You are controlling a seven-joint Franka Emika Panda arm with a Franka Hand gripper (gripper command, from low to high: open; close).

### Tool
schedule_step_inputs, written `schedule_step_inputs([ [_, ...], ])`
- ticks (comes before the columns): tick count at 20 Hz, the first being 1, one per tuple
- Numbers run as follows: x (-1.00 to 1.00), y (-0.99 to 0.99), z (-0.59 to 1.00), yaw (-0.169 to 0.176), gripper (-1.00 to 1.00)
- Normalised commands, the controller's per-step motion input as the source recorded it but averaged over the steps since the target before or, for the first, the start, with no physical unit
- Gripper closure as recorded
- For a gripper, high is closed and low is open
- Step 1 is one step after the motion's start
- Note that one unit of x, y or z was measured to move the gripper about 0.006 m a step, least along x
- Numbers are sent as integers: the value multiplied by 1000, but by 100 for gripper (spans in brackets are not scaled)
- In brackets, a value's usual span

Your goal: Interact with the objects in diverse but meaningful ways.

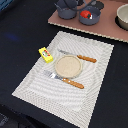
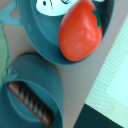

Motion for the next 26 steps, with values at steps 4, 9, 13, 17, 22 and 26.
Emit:
schedule_step_inputs([
  [4, 212, -929, 0, -12, -100],
  [9, 111, -985, -116, -3, -100],
  [13, -201, -930, -384, -5, -100],
  [17, -571, -733, -201, -27, -100],
  [22, -549, -576, 402, -55, -100],
  [26, -574, -515, 27, -52, -100],
])
